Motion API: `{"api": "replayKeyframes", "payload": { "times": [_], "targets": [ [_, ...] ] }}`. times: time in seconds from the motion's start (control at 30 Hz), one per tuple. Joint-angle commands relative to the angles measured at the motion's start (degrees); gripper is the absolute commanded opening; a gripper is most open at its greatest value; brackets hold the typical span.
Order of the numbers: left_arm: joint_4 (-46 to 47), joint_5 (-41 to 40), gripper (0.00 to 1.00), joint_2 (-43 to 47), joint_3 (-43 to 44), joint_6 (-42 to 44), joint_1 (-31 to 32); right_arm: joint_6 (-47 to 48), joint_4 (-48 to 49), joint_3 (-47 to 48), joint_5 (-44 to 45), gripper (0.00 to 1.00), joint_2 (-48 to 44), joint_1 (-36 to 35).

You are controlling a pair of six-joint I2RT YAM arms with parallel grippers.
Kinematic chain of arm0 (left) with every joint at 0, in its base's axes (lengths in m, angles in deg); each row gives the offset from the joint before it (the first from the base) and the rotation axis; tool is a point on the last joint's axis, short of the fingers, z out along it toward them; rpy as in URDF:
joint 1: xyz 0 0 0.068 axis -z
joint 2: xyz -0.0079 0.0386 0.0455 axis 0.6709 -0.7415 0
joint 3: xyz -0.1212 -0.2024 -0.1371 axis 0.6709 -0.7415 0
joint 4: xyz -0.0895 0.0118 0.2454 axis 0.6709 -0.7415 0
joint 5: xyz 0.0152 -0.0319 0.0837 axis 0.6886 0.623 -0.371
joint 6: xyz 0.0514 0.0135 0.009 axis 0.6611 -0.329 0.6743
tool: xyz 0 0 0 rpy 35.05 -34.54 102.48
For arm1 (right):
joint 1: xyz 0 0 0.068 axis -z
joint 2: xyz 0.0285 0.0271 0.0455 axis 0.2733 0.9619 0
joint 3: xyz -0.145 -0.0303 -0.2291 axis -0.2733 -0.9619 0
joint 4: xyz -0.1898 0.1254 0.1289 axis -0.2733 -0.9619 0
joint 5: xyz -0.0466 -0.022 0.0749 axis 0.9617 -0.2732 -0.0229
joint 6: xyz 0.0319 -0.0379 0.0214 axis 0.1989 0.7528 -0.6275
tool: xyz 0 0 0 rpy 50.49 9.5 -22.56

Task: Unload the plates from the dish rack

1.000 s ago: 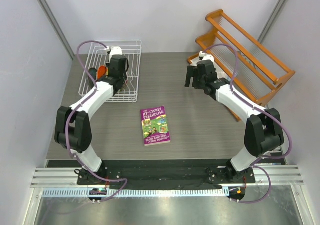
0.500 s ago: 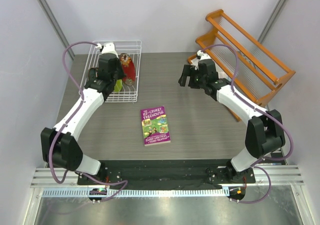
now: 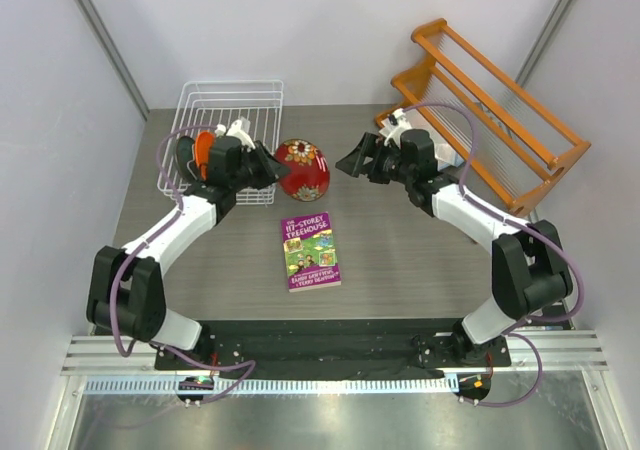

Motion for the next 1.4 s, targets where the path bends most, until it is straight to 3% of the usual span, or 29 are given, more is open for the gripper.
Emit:
{"api": "replayKeyframes", "payload": {
  "times": [0.0,0.33,0.47,0.6,0.67,0.73,0.77,0.8,0.87,0.9,0.93,1.0,1.2,1.37],
  "targets": [
    [18.6,9.0,0.00,-0.1,-0.3,-8.9,0.1,-5.3,11.6,-1.8,-5.3,0.87,1.4,0.0],
    [33.9,15.7,0.00,-5.7,-4.9,-18.8,0.1,-10.9,22.3,-4.5,-9.7,0.82,6.1,0.0],
    [34.8,15.8,0.00,-6.8,-5.3,-18.8,0.3,-11.7,25.5,-5.7,-11.4,0.55,6.6,0.0],
    [35.4,15.2,0.00,-7.1,-5.7,-18.3,0.3,-11.9,28.7,-6.6,-12.9,0.05,6.3,0.0],
    [35.1,15.1,0.00,-6.9,-5.8,-17.9,0.3,-11.8,29.5,-7.2,-13.1,0.01,5.8,0.0],
    [34.6,15.3,0.09,-6.8,-5.7,-17.4,0.3,-11.4,29.7,-7.6,-13.0,0.01,5.1,0.1],
    [34.5,15.3,0.20,-6.7,-5.8,-17.2,0.3,-11.2,28.6,-8.0,-11.6,0.01,4.6,0.5],
    [34.2,15.3,0.50,-6.5,-5.8,-16.4,0.3,-10.9,27.8,-8.3,-10.8,0.01,4.0,0.8],
    [30.9,13.9,0.67,-5.4,-5.3,-14.5,0.3,-9.3,23.9,-8.7,-8.6,0.01,1.6,1.9],
    [28.8,12.6,0.86,-4.8,-5.1,-11.8,0.3,-8.4,21.8,-8.6,-5.7,0.01,0.8,2.4],
    [24.7,10.1,0.93,-4.1,-4.9,-10.2,0.3,-6.6,19.7,-8.7,-4.3,0.01,-1.3,2.9],
    [19.8,7.0,0.99,-1.8,-3.4,-6.6,0.3,-5.3,14.5,-9.0,-1.4,0.01,-3.3,4.5],
    [0.7,-9.1,0.99,3.7,1.3,6.7,0.3,-2.8,6.4,-11.0,1.8,0.01,-7.3,9.8],
    [-7.2,-23.8,1.00,5.3,4.8,15.1,0.2,-1.6,1.3,-11.4,3.0,0.01,-6.7,11.3]
  ]
}}
